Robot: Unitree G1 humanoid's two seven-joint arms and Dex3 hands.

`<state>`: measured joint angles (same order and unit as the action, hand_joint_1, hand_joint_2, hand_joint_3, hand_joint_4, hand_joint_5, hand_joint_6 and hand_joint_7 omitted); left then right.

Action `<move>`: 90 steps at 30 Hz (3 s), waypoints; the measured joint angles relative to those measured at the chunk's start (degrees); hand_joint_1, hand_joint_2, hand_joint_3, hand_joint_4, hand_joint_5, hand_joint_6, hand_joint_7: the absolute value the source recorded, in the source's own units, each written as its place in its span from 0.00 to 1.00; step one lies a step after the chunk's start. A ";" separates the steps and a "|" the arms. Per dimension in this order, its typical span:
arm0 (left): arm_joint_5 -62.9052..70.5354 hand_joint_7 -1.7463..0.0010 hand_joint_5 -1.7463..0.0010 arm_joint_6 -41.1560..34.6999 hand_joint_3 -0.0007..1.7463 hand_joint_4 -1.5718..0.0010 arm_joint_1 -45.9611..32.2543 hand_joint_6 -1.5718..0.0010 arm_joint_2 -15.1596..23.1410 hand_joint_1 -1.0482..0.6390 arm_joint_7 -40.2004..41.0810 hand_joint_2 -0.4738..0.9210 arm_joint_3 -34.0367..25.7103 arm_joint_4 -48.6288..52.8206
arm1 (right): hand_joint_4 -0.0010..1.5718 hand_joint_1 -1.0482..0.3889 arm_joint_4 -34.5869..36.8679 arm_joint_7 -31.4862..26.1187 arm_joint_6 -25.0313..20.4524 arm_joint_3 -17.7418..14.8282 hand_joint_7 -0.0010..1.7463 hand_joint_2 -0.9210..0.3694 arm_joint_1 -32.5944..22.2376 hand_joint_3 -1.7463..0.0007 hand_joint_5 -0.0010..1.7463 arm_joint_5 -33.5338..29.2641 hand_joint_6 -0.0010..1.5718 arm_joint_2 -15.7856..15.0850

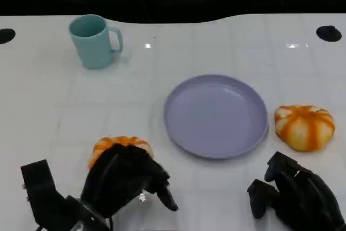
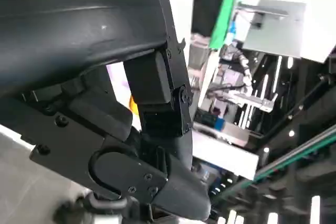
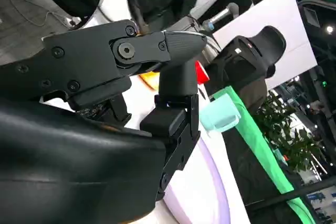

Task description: Grasp the bread from the table and place it into the plate.

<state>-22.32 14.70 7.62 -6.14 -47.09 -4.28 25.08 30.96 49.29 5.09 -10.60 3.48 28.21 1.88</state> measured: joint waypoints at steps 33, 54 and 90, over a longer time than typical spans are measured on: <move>72.84 0.98 0.04 8.26 0.13 1.00 -2.55 0.94 27.47 0.00 39.05 1.00 12.59 -26.86 | 0.48 0.33 -0.94 -0.23 -0.04 0.29 0.85 0.00 -0.26 0.86 1.00 -0.23 0.42 0.09; 82.92 0.52 0.08 -6.39 0.04 1.00 8.25 1.00 28.17 0.00 44.90 0.97 27.20 -9.50 | 0.50 0.33 -2.46 -1.43 -0.71 0.40 0.85 0.00 -0.88 0.87 0.99 -0.59 0.43 0.34; 74.29 0.00 0.00 10.50 1.00 0.00 26.35 0.00 21.98 0.04 93.87 0.87 39.19 38.47 | 0.49 0.33 -3.01 -1.62 -1.56 0.32 0.85 0.00 -1.07 0.87 0.99 -0.71 0.42 0.36</move>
<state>51.97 25.20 33.96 15.84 46.78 34.91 63.55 27.95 47.67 3.53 -10.29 2.41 27.50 2.25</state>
